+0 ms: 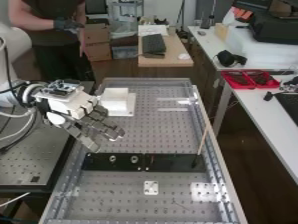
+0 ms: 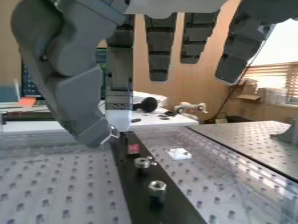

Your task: Grab the smaller nut and place it in the white container

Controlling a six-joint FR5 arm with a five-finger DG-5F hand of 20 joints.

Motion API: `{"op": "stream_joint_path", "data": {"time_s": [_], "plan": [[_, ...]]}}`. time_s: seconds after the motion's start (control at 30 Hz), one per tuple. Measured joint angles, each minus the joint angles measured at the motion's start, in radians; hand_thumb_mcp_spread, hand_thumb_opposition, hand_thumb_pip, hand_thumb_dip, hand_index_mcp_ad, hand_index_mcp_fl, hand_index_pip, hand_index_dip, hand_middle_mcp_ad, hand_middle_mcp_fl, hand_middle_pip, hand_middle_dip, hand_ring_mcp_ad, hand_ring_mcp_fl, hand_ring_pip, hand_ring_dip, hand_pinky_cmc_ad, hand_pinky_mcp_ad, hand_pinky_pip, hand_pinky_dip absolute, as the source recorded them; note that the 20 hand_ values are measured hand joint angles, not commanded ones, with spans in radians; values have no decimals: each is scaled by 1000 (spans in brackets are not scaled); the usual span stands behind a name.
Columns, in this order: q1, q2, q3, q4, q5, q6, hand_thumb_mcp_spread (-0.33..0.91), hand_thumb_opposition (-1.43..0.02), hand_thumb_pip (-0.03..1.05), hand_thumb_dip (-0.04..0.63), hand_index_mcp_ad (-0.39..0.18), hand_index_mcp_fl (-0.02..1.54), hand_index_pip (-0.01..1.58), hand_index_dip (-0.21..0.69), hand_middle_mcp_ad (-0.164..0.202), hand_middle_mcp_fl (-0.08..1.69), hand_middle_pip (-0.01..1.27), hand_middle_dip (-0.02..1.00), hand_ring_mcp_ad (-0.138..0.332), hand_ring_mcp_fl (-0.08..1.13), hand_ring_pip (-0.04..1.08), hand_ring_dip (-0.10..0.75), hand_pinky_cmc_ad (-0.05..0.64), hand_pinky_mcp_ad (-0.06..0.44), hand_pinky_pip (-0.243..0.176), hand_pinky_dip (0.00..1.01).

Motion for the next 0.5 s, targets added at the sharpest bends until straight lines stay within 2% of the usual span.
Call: {"op": "stream_joint_path", "data": {"time_s": [0.23,0.5], "plan": [[53,36,29,-90,-114,8,443,-864,646,253,-133,351,1491,140,68,199,133,236,113,2,94,110,380,295,-12,316],[107,40,60,-156,-273,30,447,-894,646,253,-133,380,1489,140,63,209,133,236,113,2,94,110,379,295,-12,316]]}}
